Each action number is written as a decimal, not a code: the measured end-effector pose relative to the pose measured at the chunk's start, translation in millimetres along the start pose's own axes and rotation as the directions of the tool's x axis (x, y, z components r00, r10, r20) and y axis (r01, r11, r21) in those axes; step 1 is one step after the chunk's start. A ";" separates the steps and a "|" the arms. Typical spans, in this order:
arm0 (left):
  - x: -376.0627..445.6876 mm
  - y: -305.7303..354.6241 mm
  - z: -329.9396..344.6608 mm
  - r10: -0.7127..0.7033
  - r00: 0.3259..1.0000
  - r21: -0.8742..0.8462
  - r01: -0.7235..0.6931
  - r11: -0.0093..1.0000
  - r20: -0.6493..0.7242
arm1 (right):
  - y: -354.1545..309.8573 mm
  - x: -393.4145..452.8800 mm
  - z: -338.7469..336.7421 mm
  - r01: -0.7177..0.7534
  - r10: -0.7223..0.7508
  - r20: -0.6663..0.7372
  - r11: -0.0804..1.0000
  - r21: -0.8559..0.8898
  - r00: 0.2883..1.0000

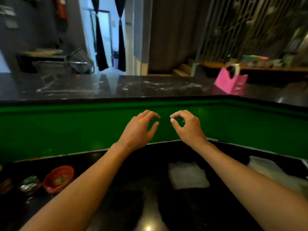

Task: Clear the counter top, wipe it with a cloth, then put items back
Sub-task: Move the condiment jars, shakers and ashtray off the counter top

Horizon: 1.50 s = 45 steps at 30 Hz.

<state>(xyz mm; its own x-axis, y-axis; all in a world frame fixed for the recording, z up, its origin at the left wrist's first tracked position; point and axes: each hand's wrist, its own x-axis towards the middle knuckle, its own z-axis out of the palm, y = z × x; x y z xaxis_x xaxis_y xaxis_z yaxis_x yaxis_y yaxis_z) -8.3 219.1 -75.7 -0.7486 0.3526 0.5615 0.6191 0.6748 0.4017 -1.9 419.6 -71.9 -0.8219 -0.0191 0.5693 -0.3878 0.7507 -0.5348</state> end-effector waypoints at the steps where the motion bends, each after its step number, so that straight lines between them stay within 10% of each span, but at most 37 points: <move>1: 20.7 15.4 6.3 0.023 1.000 0.004 -0.023 1.000 -0.009 | 9.1 6.7 -19.9 0.000 0.000 -0.033 1.000 -0.011 0.999; 17: 215.3 55.4 79.7 -0.063 0.981 0.375 -0.011 0.927 0.184 | 142.4 121.1 -155.5 -0.268 0.207 -0.340 0.953 -0.142 0.917; 24: 256.4 66.7 102.0 0.003 0.983 0.242 -0.048 0.969 0.184 | 178.1 160.0 -144.6 -0.384 0.365 -0.394 0.923 0.033 0.843; 34: 338.6 96.8 145.4 0.119 0.983 0.100 -0.134 0.986 0.139 | 244.1 165.0 -198.0 -0.271 0.280 -0.124 0.959 0.083 0.952; 45: 389.6 107.1 190.4 -0.004 0.866 -0.460 0.269 0.846 0.499 | 279.2 174.2 -202.0 -0.241 0.271 -0.116 0.945 0.222 0.955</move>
<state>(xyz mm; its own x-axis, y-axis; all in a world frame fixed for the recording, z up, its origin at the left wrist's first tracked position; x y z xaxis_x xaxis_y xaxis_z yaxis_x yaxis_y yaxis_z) -278.8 552.2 48.3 -0.7695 0.6266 0.1238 0.4318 0.3676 0.8237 -169.1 759.3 4.0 -0.8422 0.2620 0.4713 -0.2609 0.5669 -0.7814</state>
